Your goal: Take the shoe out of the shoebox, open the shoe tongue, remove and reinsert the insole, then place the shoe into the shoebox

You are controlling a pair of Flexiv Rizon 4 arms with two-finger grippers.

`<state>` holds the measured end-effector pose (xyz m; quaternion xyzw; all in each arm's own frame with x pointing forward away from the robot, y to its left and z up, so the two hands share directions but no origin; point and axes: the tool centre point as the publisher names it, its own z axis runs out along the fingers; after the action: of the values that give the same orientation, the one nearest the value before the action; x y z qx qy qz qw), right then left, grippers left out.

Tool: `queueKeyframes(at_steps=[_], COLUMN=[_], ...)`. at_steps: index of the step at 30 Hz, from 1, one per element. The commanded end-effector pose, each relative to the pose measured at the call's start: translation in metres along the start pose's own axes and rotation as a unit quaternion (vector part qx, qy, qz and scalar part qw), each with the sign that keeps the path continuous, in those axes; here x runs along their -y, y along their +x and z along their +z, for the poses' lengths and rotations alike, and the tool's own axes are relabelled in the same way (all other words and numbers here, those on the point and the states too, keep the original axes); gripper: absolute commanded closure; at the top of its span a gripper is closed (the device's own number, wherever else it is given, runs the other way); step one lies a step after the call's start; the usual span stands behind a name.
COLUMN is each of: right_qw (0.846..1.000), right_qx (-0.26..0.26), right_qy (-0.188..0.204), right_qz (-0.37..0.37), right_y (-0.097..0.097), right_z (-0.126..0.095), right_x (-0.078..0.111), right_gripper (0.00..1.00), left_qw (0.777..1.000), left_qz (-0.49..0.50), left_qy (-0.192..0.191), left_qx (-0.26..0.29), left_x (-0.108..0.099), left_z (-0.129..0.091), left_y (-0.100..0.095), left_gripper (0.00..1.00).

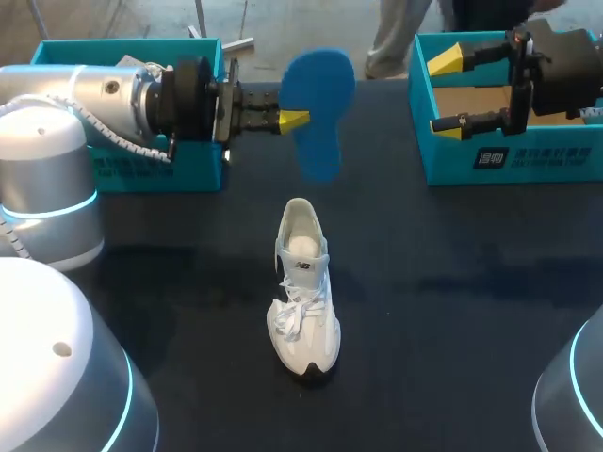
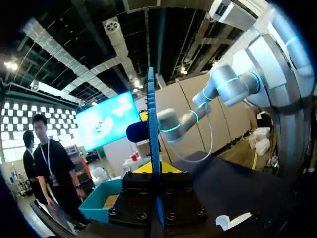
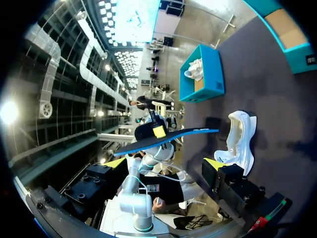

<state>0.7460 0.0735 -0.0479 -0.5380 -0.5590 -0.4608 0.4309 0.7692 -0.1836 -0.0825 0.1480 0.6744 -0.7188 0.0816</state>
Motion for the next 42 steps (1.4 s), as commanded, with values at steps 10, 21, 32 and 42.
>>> queueKeyframes(at_steps=[10, 21, 32, 42], right_qw=[1.0, 1.0, 1.0, 1.0], right_qx=[0.001, 0.001, 0.001, 0.001], right_qy=[-0.001, -0.001, -0.001, -0.001], right_qz=[0.001, 0.001, 0.001, 0.001], right_y=[0.0, 0.0, 0.0, 0.0], right_z=[0.001, 0.001, 0.001, 0.001], right_x=[0.001, 0.001, 0.001, 0.001], right_gripper=[0.0, 0.0, 0.0, 0.0], left_qw=[0.76, 0.726, 0.684, 0.652], left_qz=[-0.647, -0.685, -0.726, -0.756], left_qy=[0.008, 0.028, 0.041, 0.038], left_qx=[0.059, 0.055, 0.045, 0.035], left_x=[0.0, 0.003, -0.004, -0.019], left_z=[-0.008, -0.008, -0.009, -0.01], left_y=[0.002, 0.002, 0.002, 0.004], left_gripper=[1.0, 1.0, 1.0, 1.0])
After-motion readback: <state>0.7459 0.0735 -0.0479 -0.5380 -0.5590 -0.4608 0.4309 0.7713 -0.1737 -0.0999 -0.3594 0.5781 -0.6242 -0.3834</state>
